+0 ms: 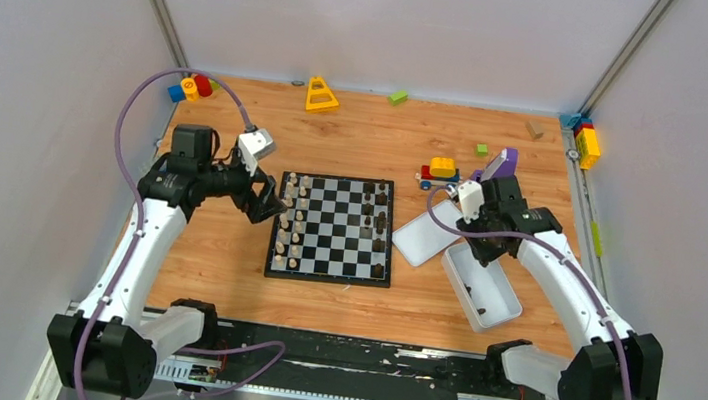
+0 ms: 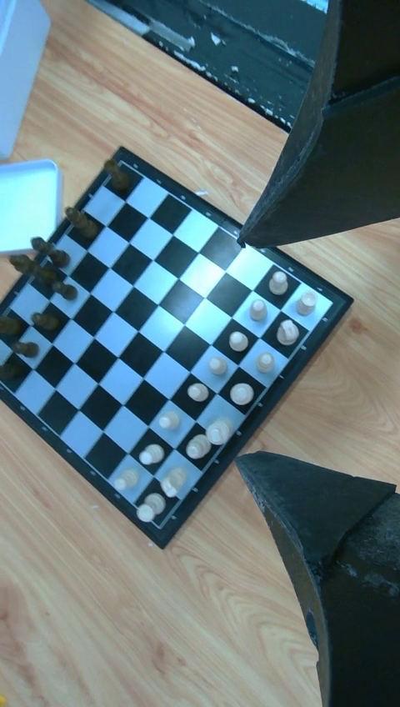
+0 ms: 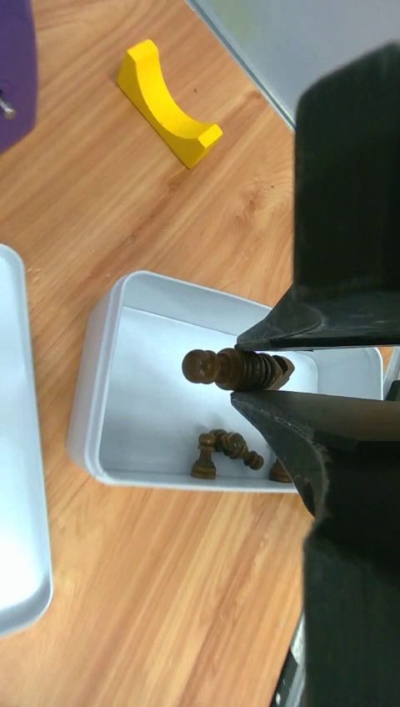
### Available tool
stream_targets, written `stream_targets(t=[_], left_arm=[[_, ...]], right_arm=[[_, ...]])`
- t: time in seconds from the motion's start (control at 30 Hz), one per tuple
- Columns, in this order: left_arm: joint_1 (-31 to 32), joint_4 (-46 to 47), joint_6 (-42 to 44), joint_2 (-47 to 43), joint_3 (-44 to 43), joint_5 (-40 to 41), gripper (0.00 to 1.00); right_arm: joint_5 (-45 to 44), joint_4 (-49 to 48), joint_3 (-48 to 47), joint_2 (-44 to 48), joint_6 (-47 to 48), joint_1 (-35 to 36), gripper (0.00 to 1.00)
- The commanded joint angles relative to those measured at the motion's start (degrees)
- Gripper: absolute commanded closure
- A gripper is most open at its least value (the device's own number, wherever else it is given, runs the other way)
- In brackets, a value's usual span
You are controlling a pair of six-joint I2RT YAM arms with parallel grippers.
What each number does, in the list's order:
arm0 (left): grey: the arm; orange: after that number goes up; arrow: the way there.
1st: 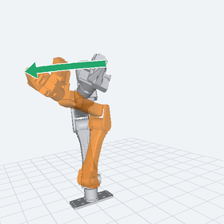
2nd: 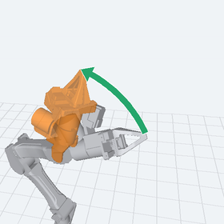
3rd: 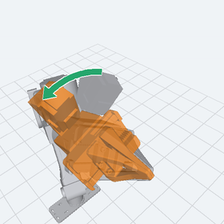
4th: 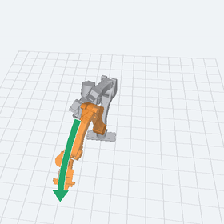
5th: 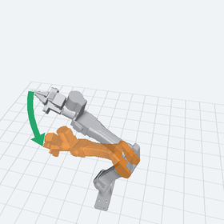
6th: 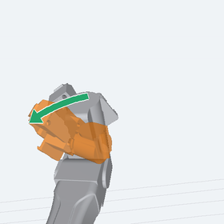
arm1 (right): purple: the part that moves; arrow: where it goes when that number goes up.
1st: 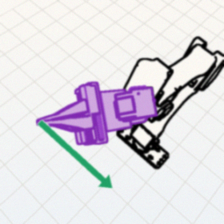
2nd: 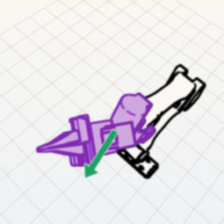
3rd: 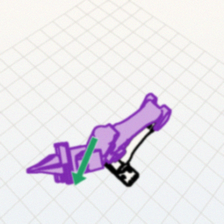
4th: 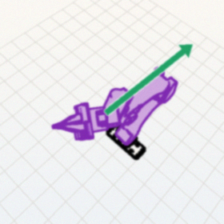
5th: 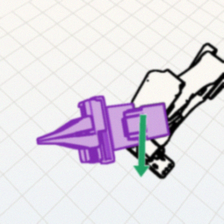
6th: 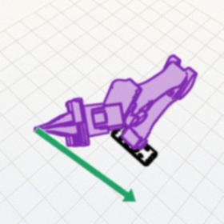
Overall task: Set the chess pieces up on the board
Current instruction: Pick up the chess piece from the storage box.
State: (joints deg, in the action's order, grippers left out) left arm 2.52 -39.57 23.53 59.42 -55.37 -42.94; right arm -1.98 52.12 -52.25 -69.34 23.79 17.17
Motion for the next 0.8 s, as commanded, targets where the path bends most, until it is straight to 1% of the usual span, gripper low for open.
stream_targets(t=[0.0, 0.1, 0.3, 0.4, 0.6, 0.77], left_arm=[[-0.1, 4.7, -4.1, 1.2, -3.6, -8.8, 0.02], [1.7, 8.0, -7.9, 2.3, -5.1, -11.0, 0.03], [9.3, 15.7, -13.0, 5.3, -6.9, -12.7, 0.05], [14.2, 19.0, -13.5, 8.1, -7.8, -13.3, 0.07], [22.2, 30.3, -13.5, 13.7, -8.7, -14.4, 0.11], [27.7, 31.2, -8.1, 19.8, -11.0, -14.7, 0.15]], right_arm=[[8.9, 3.3, -6.2, 2.9, 3.2, -0.1, 0.9], [16.4, 3.7, -10.1, 2.6, 5.7, -0.1, 0.89], [36.2, 2.5, -16.2, -2.7, 9.4, 1.0, 0.9], [41.7, 1.4, -19.1, -6.1, 9.7, 3.6, 0.91], [51.1, 0.7, -23.9, -12.0, 9.5, 7.0, 0.91], [54.8, 0.7, -25.2, -13.6, 8.7, 8.5, 0.91]])
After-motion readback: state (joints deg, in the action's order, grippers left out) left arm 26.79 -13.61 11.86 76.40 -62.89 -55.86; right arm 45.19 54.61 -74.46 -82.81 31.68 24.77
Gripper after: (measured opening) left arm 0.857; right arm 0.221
